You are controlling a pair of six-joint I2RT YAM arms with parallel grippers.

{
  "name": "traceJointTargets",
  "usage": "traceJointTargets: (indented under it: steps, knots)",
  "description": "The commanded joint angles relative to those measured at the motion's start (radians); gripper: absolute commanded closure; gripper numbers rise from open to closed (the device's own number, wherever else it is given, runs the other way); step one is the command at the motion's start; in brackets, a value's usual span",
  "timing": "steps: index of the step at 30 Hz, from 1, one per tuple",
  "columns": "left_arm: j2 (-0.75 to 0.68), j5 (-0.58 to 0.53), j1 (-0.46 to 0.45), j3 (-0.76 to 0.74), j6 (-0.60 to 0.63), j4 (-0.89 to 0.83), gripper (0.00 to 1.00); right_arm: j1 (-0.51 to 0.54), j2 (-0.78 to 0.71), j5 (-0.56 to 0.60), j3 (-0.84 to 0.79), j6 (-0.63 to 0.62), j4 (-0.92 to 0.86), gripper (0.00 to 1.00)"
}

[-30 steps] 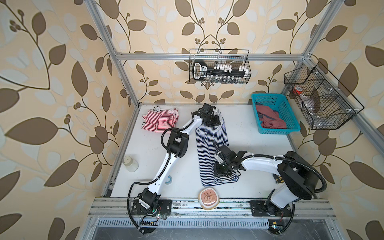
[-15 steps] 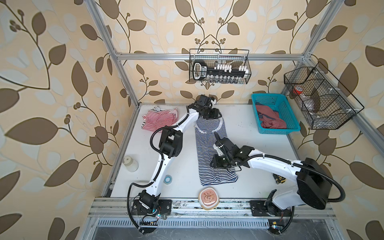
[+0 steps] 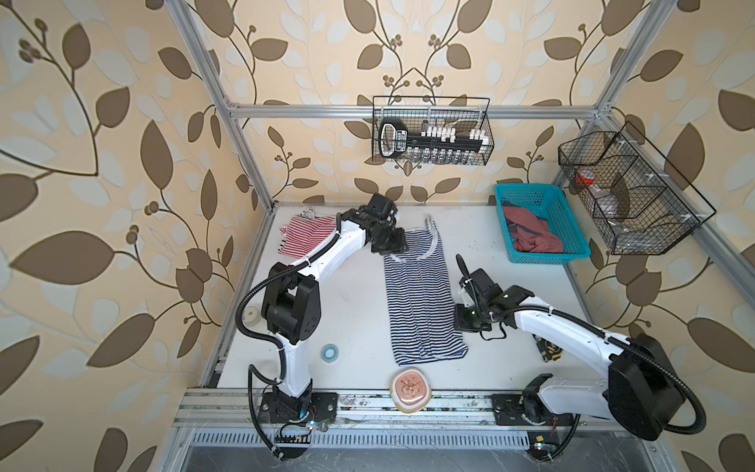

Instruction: Fold and stack the tank tops

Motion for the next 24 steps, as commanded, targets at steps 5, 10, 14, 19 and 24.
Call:
traceJointTargets:
  steps: [5, 10, 14, 19, 24]
  knots:
    - [-0.175, -0.030, 0.006, -0.287, -0.027, -0.064, 0.85, 0.057, 0.096, -0.016, -0.055, -0.024, 0.053, 1.00]
    - [-0.263, -0.008, 0.003, -0.413, -0.032, -0.082, 0.91, 0.139, 0.166, -0.038, -0.082, 0.021, 0.106, 1.00]
    - [-0.341, -0.003, 0.000, -0.486, -0.037, -0.097, 0.91, 0.210, 0.224, -0.051, -0.083, 0.066, 0.146, 1.00]
    - [-0.408, -0.011, -0.003, -0.540, -0.038, -0.122, 0.84, 0.234, 0.245, -0.047, -0.068, 0.094, 0.176, 1.00]
    - [-0.446, -0.001, -0.023, -0.594, -0.060, -0.126, 0.70, 0.234, 0.150, 0.041, -0.022, 0.088, 0.082, 0.87]
